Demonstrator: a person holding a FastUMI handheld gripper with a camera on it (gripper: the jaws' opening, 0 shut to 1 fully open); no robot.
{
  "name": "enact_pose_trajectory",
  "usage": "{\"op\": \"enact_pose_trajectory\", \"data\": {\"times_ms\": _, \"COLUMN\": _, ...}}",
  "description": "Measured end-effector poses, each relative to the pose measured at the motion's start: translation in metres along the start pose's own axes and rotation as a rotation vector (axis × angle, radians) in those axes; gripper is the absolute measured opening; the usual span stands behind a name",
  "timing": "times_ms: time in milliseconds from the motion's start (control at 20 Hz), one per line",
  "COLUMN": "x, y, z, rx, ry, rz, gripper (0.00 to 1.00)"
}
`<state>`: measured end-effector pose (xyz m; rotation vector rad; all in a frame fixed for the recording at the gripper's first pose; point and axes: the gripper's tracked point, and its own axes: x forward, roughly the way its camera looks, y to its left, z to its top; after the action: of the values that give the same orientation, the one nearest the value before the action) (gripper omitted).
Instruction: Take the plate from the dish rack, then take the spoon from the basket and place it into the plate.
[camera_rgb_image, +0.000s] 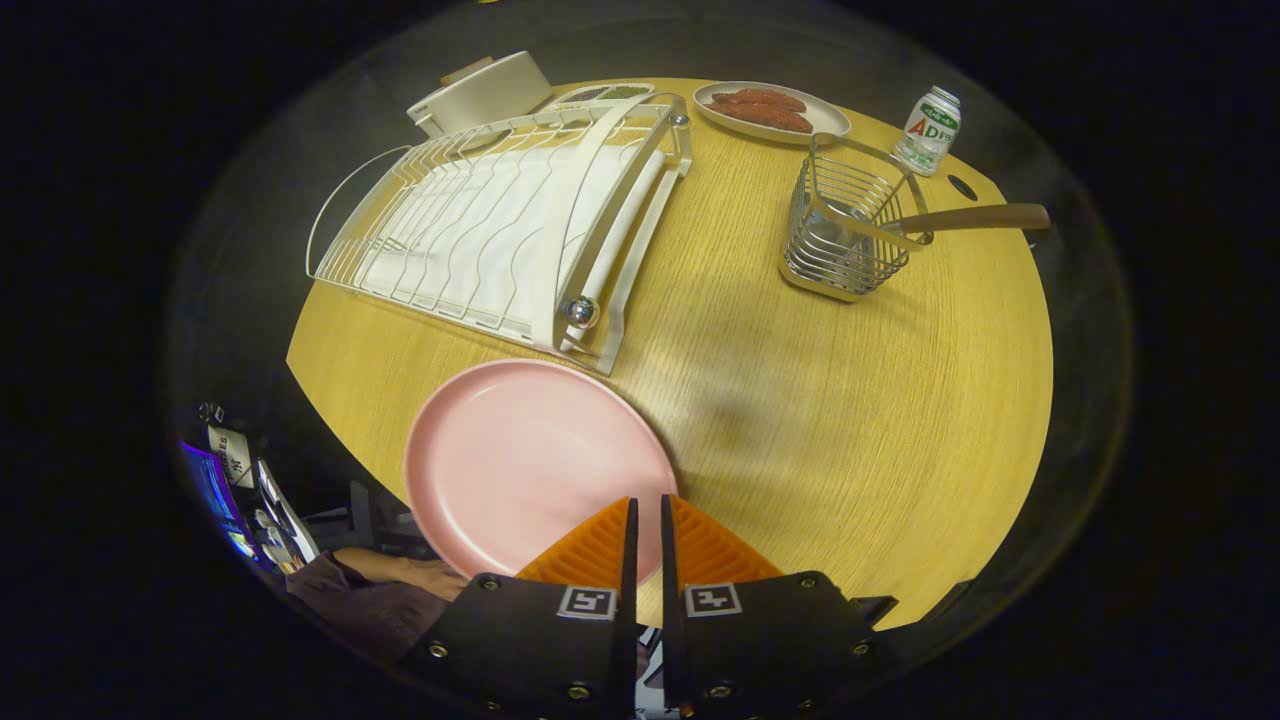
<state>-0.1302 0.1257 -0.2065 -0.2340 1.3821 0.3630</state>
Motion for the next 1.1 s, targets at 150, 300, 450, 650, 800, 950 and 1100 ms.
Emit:
{"op": "enact_pose_trajectory", "data": {"times_ms": 150, "x": 0.001, "y": -0.002, "z": 0.003, "rx": 0.005, "ry": -0.006, "rz": -0.007, "gripper": 0.11}}
{"op": "enact_pose_trajectory", "data": {"times_ms": 300, "x": -0.001, "y": -0.006, "z": 0.005, "rx": 0.009, "ry": -0.018, "rz": -0.016, "gripper": 0.11}}
{"op": "enact_pose_trajectory", "data": {"times_ms": 450, "x": -0.002, "y": -0.011, "z": 0.005, "rx": 0.014, "ry": -0.018, "rz": -0.024, "gripper": 0.11}}
{"op": "enact_pose_trajectory", "data": {"times_ms": 650, "x": -0.012, "y": -0.03, "z": 0.013, "rx": 0.039, "ry": -0.046, "rz": -0.055, "gripper": 0.11}}
{"op": "enact_pose_trajectory", "data": {"times_ms": 800, "x": -0.025, "y": -0.049, "z": 0.025, "rx": 0.062, "ry": -0.098, "rz": -0.104, "gripper": 0.11}}
{"op": "enact_pose_trajectory", "data": {"times_ms": 950, "x": -0.04, "y": -0.061, "z": 0.036, "rx": 0.086, "ry": -0.136, "rz": -0.117, "gripper": 0.11}}
{"op": "enact_pose_trajectory", "data": {"times_ms": 1100, "x": -0.048, "y": -0.074, "z": 0.048, "rx": 0.11, "ry": -0.178, "rz": -0.142, "gripper": 0.11}}
